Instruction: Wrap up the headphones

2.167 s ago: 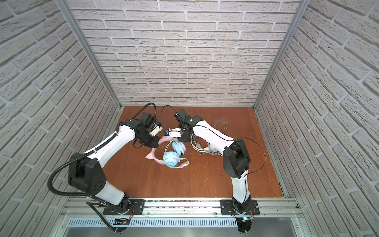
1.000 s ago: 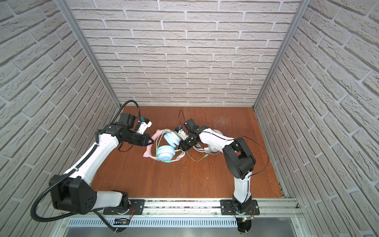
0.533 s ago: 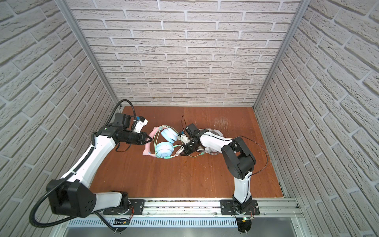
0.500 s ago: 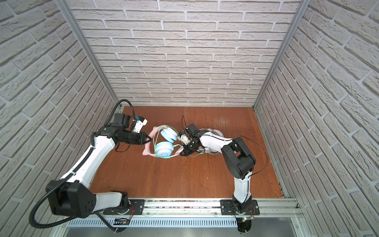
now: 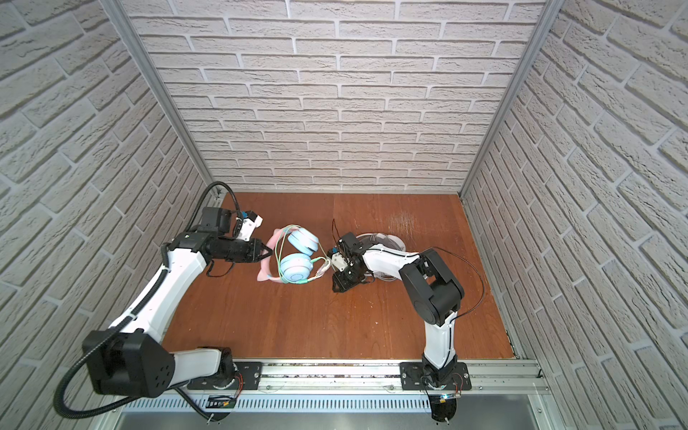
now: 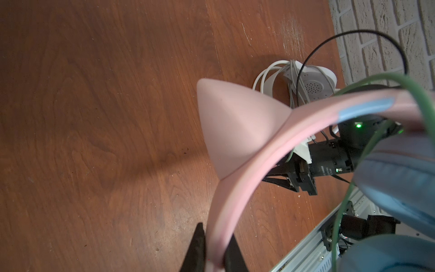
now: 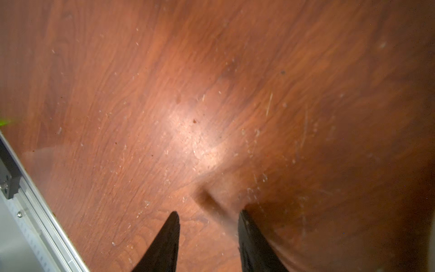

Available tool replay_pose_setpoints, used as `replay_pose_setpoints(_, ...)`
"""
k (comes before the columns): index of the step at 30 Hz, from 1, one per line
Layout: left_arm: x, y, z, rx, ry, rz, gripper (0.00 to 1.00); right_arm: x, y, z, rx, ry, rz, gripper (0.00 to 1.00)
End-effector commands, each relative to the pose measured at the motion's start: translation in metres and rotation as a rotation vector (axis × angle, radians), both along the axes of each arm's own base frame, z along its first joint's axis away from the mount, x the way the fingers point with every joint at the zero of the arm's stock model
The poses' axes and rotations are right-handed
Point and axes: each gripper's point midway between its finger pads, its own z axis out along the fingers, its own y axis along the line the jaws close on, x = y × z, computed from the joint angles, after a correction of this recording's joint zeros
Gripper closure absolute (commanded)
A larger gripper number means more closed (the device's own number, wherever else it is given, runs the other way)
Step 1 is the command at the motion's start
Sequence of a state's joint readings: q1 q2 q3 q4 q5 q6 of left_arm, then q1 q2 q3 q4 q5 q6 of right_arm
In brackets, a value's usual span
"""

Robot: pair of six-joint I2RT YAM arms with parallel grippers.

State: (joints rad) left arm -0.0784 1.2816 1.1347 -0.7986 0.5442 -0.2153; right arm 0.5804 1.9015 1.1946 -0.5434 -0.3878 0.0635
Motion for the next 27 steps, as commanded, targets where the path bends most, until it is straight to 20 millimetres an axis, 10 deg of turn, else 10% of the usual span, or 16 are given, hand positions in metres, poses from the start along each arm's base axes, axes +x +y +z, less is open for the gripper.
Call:
replay_pose_setpoints(1, 0.005, -0.004, 0.02, -0.062, -0.076, 0.001, 1.0, -0.013, -0.012, -0.009, -0.057, 0.022, 0.01, 0.53)
replay_pose_setpoints(27, -0.002, 0.005, 0.024, -0.056, -0.066, 0.014, 1.0, -0.028, -0.039, -0.018, -0.204, 0.04, -0.007, 0.49)
